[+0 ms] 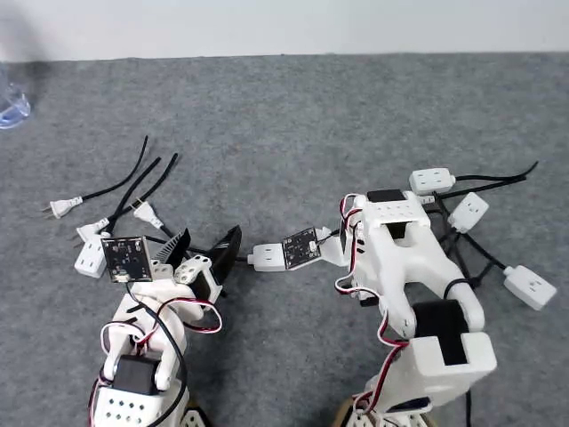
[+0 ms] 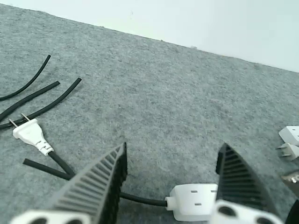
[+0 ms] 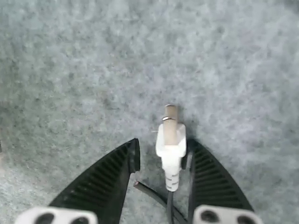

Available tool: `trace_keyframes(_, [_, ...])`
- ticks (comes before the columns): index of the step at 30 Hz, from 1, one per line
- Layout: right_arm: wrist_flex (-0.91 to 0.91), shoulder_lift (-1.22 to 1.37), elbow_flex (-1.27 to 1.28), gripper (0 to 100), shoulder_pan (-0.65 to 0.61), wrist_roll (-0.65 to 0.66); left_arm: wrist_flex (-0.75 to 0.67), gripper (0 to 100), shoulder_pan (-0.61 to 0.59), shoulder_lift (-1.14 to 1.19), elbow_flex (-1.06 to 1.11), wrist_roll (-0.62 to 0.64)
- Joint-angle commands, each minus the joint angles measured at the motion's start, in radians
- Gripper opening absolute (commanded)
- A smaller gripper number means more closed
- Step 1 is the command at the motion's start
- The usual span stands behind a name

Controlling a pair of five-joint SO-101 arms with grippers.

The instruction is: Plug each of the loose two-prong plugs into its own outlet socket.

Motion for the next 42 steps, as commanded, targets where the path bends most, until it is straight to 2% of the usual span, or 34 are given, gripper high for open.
trace_keyframes(1, [-0.005,-0.004,-0.012,15.4,0.004,0.014,0.005,29,-0.002,0.000,-0.007,0.003])
trace_keyframes(9, [0.019,-0.127,-0.005,15.4,-0.001,-0.052,0.005,29,-0.002,0.000,-0.007,0.003])
trace_keyframes(15, [0.097,-0.189,0.011,15.4,-0.001,-0.052,0.005,29,-0.002,0.000,-0.007,0.003])
trace_keyframes(29, [0.189,-0.170,0.037,15.4,-0.016,-0.051,0.005,29,-0.002,0.000,-0.007,0.002])
trace_keyframes(42, [0.061,-0.159,0.046,15.4,-0.015,-0.049,0.005,29,-0.002,0.000,-0.007,0.002])
